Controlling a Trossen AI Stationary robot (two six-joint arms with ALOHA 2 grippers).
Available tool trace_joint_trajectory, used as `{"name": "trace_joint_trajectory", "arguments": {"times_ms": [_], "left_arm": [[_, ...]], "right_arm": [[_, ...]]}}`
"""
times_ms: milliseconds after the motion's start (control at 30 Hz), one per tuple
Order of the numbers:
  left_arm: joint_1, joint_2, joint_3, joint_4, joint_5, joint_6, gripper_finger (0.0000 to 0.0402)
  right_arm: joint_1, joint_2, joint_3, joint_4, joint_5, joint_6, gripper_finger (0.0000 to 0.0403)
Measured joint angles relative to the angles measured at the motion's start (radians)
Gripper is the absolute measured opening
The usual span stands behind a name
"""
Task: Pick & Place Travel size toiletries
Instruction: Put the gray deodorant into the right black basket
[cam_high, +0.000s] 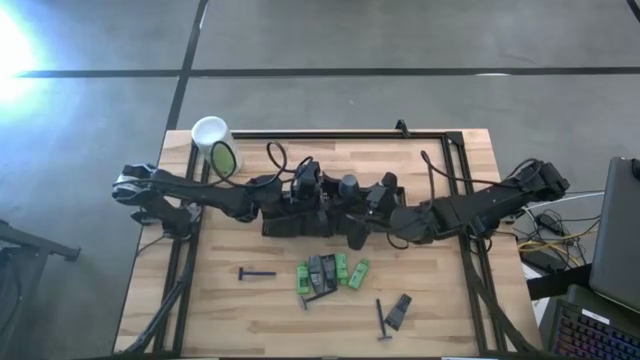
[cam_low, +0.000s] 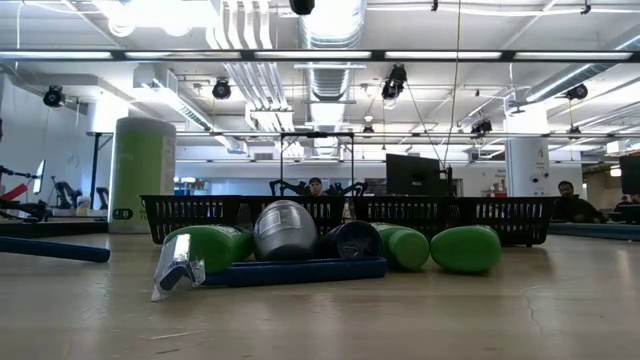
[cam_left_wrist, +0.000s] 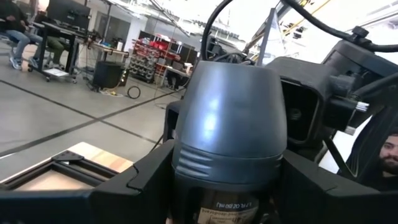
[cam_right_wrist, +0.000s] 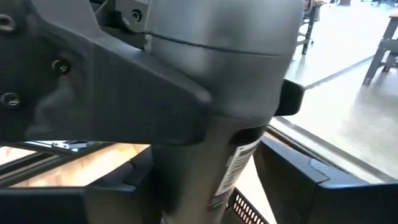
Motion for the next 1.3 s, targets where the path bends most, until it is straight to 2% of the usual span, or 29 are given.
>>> {"name": "trace_joint_trajectory", "arguments": {"times_ms": [233, 500, 633, 767, 933, 1033, 1133, 1200, 1300], "left_arm": [[0.000, 0.000, 0.000, -0.022, -0.013, -0.009, 0.0221], [0.000, -0.002, 0.000, -0.080, -0.003, -0.011, 0.0230], [-0.004, -0.005, -0.001, -0.168, -0.006, 0.013, 0.0252], [-0.003, -0.006, -0.002, -0.239, -0.015, 0.019, 0.0280], [-0.004, -0.017, -0.016, -0.382, -0.065, 0.020, 0.0315], [0.001, -0.048, -0.015, -0.484, -0.106, 0.018, 0.0326], [0.001, -0.075, -0.015, -0.614, -0.109, 0.012, 0.0329], [0.000, -0.092, -0.016, -0.699, -0.107, 0.008, 0.0328], [-0.011, -0.121, -0.016, -0.769, -0.108, 0.005, 0.0326]], "right_arm": [[0.000, 0.000, 0.000, -0.023, 0.004, 0.007, 0.0123], [-0.001, 0.000, -0.002, -0.051, -0.004, 0.009, 0.0119], [-0.002, -0.008, -0.002, -0.101, -0.013, 0.066, 0.0099], [-0.002, -0.023, -0.003, -0.202, 0.006, 0.161, 0.0097], [-0.005, -0.071, -0.001, -0.357, 0.046, 0.320, 0.0095], [-0.005, -0.100, -0.009, -0.542, 0.032, 0.508, 0.0092], [-0.019, -0.125, -0.022, -0.795, -0.018, 0.776, 0.0098], [-0.026, -0.126, -0.050, -0.905, -0.057, 0.898, 0.0113], [-0.037, -0.125, -0.132, -0.886, -0.148, 0.937, 0.0121]]}}
